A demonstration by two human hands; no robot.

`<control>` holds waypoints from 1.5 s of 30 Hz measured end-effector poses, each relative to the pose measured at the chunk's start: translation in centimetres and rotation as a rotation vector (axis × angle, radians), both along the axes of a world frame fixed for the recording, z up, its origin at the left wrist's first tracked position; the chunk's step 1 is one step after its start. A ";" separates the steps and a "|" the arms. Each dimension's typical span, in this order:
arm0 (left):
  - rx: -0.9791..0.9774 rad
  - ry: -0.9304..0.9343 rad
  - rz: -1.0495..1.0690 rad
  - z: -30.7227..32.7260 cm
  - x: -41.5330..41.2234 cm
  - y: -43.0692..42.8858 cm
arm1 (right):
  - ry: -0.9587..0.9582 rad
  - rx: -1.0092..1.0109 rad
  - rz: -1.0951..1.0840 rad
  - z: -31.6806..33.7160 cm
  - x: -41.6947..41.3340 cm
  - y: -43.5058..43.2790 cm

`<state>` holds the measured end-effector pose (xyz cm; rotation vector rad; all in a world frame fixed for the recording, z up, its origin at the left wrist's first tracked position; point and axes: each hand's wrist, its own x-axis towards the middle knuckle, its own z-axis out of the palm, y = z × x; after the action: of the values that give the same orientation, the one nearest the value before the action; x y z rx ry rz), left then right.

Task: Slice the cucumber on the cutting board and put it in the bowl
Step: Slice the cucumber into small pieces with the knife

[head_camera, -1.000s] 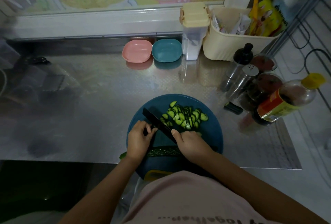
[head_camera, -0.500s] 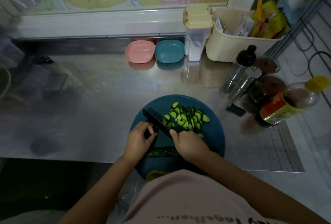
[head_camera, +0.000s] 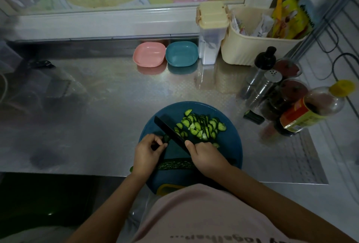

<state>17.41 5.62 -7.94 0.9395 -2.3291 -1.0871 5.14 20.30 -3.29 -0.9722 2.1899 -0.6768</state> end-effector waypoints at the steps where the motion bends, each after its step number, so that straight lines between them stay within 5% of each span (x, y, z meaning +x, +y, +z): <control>1: 0.002 0.001 -0.001 0.0 0.0 0.0 | 0.000 -0.003 -0.005 0.0 0.0 0.1; 45: -0.022 -0.018 0.005 -0.4 -0.2 -0.3 | 0.099 0.073 0.021 0.0 1.1 -0.9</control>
<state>17.23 5.35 -8.36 0.9511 -2.3472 -1.0526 6.27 19.38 -3.31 -1.0082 2.2703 -0.5455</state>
